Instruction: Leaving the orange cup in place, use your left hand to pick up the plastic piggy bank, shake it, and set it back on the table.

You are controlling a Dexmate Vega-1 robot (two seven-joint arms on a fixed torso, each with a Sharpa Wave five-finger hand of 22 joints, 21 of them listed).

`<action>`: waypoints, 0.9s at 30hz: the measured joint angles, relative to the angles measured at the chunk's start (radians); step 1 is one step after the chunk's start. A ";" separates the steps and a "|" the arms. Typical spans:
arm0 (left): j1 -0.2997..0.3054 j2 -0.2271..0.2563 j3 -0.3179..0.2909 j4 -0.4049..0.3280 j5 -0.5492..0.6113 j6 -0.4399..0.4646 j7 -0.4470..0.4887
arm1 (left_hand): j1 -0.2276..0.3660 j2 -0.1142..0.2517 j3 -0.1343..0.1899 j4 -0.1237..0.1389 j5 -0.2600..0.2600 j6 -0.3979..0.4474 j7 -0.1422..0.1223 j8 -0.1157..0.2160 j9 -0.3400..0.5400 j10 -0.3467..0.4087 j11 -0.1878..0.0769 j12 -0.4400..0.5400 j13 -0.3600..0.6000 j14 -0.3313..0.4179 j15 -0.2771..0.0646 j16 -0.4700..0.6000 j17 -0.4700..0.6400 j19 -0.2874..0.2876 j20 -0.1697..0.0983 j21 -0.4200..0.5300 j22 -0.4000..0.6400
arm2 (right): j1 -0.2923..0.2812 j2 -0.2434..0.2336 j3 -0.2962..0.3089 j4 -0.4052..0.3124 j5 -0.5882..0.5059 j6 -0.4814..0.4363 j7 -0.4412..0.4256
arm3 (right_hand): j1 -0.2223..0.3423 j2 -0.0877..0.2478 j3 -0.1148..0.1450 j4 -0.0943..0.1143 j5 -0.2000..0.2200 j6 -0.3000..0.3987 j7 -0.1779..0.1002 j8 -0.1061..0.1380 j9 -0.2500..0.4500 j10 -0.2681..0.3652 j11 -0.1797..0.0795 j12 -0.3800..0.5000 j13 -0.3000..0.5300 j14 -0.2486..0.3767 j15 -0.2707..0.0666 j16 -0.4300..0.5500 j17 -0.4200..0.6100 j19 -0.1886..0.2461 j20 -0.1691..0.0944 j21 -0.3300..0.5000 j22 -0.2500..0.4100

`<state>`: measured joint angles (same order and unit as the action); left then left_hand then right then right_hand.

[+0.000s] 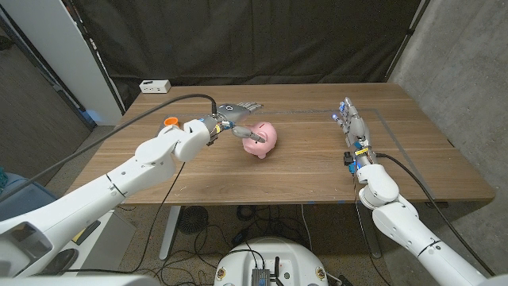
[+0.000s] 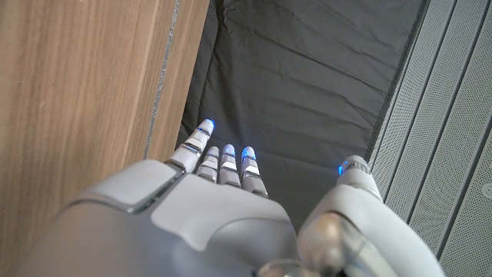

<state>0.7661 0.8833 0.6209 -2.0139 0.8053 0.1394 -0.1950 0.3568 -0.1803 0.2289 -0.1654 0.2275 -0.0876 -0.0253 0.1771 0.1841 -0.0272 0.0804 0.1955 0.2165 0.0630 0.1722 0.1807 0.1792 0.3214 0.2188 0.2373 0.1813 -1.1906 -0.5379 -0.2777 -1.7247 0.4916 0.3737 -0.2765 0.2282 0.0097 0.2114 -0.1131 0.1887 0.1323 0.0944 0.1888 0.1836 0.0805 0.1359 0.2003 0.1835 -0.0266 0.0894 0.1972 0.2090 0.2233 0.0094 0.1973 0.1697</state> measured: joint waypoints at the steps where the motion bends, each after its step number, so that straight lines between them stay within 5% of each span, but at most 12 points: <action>1: 0.000 0.000 0.000 0.000 0.003 -0.001 -0.005 | 0.014 0.000 -0.002 -0.002 0.002 -0.010 0.001 0.000 0.000 -0.010 0.001 0.000 0.000 -0.004 0.004 0.000 0.000 0.001 0.001 0.000 0.000 | 0.000 0.000 0.000 0.000 0.000 0.000 0.000 | 0.000 0.000 0.000 0.000 0.000 0.000 0.000 0.000 0.000 0.000 0.000 0.000 0.000 0.000 0.000 0.000 0.000 0.000 0.000 0.000 0.000; 27: -0.132 -0.040 0.090 0.046 0.099 -0.055 -0.226 | 0.133 0.009 -0.062 0.001 0.051 -0.086 0.020 0.000 0.000 -0.137 0.021 0.000 0.005 -0.110 0.028 -0.006 0.000 0.001 0.001 -0.035 -0.005 | -0.009 0.008 0.001 0.002 0.000 0.002 -0.010 | 0.000 0.000 0.000 0.000 0.000 0.000 0.000 0.000 0.000 0.000 0.000 0.000 0.005 0.005 0.005 0.008 0.000 0.001 0.000 0.000 0.000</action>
<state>0.6337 0.8432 0.7105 -1.9678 0.9048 0.0843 -0.4206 0.4899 -0.1708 0.1670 -0.1641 0.2787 -0.1734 -0.0051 0.1772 0.1839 -0.1647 0.1018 0.1955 0.2211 -0.0469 0.1998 0.1744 0.1792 0.3219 0.2194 0.2021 0.1766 -1.1998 -0.5301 -0.2772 -1.7224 0.4920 0.3758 -0.2863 0.2282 0.0097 0.2114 -0.1131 0.1887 0.1322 0.0945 0.1888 0.1836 0.0804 0.1358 0.2003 0.1887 -0.0213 0.0948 0.2050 0.2092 0.2238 0.0098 0.1973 0.1697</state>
